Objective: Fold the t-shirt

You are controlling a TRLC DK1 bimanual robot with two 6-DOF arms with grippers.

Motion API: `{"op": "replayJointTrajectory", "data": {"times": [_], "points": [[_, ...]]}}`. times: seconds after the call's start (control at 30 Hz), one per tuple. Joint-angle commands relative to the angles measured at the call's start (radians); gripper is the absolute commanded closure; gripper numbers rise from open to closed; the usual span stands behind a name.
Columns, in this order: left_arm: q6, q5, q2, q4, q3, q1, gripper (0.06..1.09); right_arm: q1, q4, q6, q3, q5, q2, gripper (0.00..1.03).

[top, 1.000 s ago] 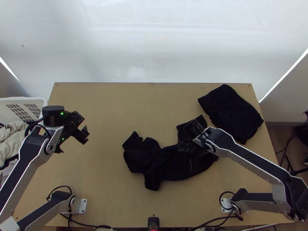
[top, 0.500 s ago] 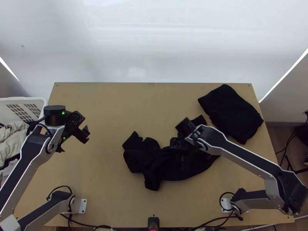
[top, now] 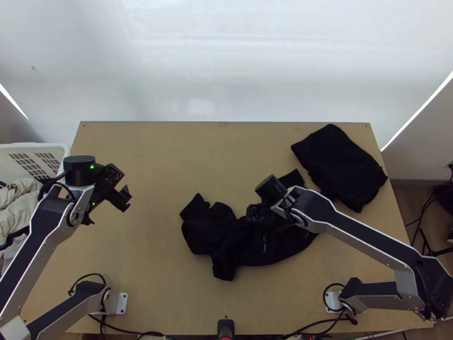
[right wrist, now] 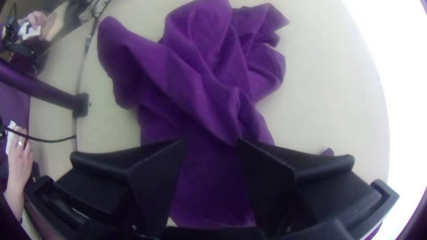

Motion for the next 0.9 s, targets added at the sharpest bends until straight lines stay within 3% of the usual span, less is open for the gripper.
{"op": "replayJointTrajectory", "data": {"times": [0.0, 0.87], "points": [[0.003, 0.000, 0.003, 0.007, -0.002, 0.001, 0.10, 0.004, -0.003, -0.009, -0.020, -0.032, 0.014, 0.49], [0.010, 0.000, -0.005, -0.004, 0.003, 0.013, 0.10, -0.085, 0.054, -0.070, 0.012, -0.044, 0.166, 0.49]]}}
